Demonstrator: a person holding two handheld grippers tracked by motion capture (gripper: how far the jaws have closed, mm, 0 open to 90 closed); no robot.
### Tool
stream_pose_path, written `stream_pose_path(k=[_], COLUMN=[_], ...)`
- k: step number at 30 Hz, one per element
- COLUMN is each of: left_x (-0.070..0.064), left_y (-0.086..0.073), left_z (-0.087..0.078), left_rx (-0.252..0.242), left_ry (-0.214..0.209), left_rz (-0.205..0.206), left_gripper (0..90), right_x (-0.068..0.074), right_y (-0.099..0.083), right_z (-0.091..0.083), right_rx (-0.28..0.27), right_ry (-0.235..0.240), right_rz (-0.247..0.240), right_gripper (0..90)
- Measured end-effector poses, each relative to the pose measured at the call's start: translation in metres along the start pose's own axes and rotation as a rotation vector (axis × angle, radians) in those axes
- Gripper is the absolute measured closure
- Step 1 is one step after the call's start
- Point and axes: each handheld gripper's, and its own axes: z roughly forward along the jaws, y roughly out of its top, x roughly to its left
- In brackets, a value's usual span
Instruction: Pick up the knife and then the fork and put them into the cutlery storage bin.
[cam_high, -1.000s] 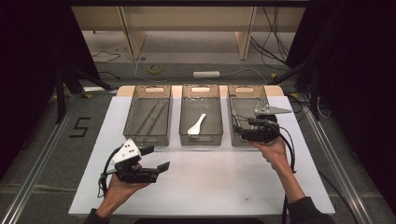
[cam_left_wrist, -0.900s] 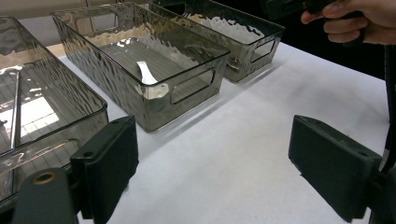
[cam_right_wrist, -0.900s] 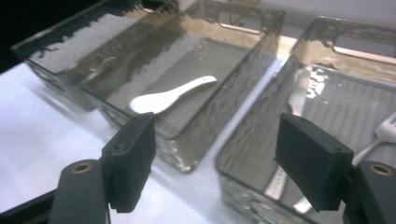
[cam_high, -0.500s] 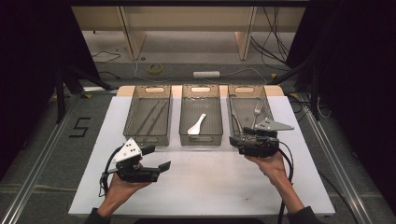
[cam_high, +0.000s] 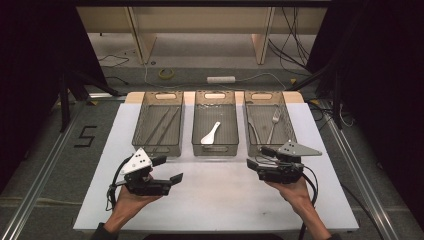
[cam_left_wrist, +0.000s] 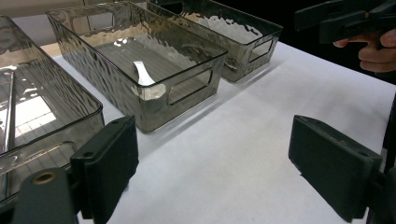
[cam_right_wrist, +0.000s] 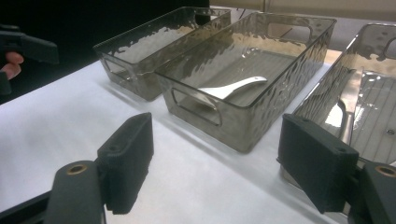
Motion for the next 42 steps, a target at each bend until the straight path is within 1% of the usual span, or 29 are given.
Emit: stream_pose_path(k=[3,8,11,17,21,22,24,27,29,34,42], left_x=[0.000,0.001,0.001,0.002,0.002,0.002,0.002,0.002,0.002,0.002,0.003], left_y=[-0.001,-0.001,-0.001,-0.001,-0.001,-0.001,-0.001,-0.001,-0.001,-0.002,-0.002], left_z=[-0.001,-0.003,-0.004,-0.004,-0.004,-0.004,-0.004,-0.005,-0.005,-0.005,-0.007], left_rx=[0.002,-0.010,-0.010,-0.008,-0.010,-0.011,-0.011,-0.008,-0.008,-0.013,-0.020], left_ry=[-0.002,-0.009,-0.009,-0.015,-0.016,-0.016,-0.018,-0.021,-0.022,-0.026,-0.037], left_rz=[0.000,-0.013,-0.013,-0.018,-0.024,-0.025,-0.026,-0.024,-0.024,-0.033,-0.053], left_gripper=[15.5,15.5,15.5,15.5,15.5,15.5,15.5,15.5,15.6,15.6,15.5], right_x=[0.003,0.010,0.014,0.019,0.020,0.020,0.020,0.021,0.021,0.022,0.022], right_y=[-0.004,-0.013,-0.017,-0.024,-0.028,-0.028,-0.029,-0.031,-0.032,-0.034,-0.038], right_z=[-0.004,-0.007,-0.009,-0.014,-0.016,-0.017,-0.019,-0.021,-0.022,-0.024,-0.029], right_rx=[-0.009,-0.014,-0.010,-0.025,-0.032,-0.031,-0.035,-0.039,-0.032,-0.031,-0.014], right_ry=[0.010,0.020,0.020,0.019,0.018,0.015,0.018,0.011,0.009,0.002,-0.008], right_rz=[0.007,-0.001,-0.002,-0.013,-0.004,-0.011,-0.006,-0.012,-0.007,-0.013,0.003], right_gripper=[26.8,24.3,23.2,22.8,22.6,22.4,22.2,21.3,20.5,19.9,19.7])
